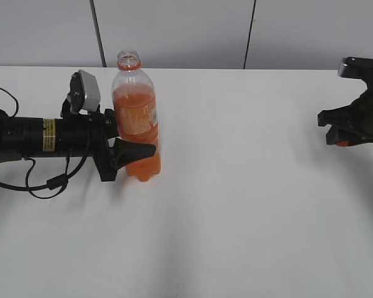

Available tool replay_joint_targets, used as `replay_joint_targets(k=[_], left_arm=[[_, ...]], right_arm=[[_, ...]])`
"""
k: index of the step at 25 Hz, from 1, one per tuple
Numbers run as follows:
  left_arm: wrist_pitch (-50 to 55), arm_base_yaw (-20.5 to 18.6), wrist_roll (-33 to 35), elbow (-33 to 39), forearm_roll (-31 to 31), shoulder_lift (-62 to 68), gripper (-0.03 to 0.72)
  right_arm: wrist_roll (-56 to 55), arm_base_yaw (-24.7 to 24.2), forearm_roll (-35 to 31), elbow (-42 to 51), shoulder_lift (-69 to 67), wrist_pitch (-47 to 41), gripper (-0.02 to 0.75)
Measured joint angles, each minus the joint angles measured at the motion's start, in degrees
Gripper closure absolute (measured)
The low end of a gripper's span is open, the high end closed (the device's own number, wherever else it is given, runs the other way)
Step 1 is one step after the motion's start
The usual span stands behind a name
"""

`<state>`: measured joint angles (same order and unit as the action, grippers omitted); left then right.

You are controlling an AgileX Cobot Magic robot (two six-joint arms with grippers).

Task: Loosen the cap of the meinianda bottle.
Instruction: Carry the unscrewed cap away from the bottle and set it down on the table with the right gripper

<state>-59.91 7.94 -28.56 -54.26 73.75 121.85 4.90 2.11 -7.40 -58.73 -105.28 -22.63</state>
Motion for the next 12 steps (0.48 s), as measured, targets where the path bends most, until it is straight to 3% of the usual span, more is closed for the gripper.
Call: replay_joint_targets(k=[12], left_arm=[[-0.1,0.0,0.0,0.0,0.1,0.0,0.288]], right_arm=[[2.6,2.3,-3.9,0.3,-5.8,8.6,0.465]])
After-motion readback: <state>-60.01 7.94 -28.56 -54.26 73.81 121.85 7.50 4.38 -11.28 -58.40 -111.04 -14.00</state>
